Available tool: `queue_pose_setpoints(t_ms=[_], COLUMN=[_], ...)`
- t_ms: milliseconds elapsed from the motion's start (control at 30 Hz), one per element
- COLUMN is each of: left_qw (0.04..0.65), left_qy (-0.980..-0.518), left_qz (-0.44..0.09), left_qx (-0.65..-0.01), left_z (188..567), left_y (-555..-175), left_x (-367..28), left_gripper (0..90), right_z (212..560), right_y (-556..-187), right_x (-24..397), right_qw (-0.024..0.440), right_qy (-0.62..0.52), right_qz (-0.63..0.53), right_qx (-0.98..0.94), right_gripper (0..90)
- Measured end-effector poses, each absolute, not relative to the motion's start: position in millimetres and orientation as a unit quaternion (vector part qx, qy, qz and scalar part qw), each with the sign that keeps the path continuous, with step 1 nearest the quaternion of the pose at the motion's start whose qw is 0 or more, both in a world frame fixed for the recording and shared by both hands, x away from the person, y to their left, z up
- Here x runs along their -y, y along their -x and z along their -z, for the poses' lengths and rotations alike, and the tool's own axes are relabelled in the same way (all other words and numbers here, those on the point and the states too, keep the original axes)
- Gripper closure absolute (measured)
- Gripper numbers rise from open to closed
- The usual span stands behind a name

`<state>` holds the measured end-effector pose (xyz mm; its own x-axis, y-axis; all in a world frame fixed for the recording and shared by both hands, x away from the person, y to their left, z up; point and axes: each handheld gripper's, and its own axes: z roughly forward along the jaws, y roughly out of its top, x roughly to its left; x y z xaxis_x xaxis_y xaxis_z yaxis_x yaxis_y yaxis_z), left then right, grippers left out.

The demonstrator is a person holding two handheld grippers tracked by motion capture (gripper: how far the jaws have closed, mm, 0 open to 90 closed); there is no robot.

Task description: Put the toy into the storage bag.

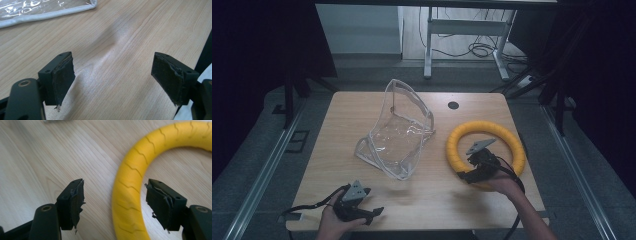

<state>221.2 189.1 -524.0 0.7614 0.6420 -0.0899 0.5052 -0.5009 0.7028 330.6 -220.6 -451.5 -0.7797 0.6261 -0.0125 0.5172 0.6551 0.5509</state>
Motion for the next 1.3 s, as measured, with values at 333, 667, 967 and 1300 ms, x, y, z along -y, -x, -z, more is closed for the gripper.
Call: queue_pose_setpoints(t_ms=[333,667,967,1300], left_qw=[0.373,0.372,0.371,0.371], left_qy=[-0.861,-0.862,-0.863,-0.863], left_qz=[-0.091,-0.090,-0.089,-0.090], left_qx=[-0.333,-0.332,-0.331,-0.331], left_z=[524,525,525,525], left_y=[-221,-221,-221,-221], left_x=[-189,-189,-188,-189], left_gripper=[18.5,18.5,18.5,18.5], right_z=[460,481,494,499], right_y=[-343,-356,-364,-367], right_x=[224,214,212,210], right_qw=[0.089,0.057,0.037,0.027], right_qy=[-0.315,-0.298,-0.290,-0.285], right_qz=[-0.208,-0.128,-0.095,-0.080], right_qx=[-0.922,-0.944,-0.952,-0.955], right_gripper=[31.8,33.0,36.4,48.5])
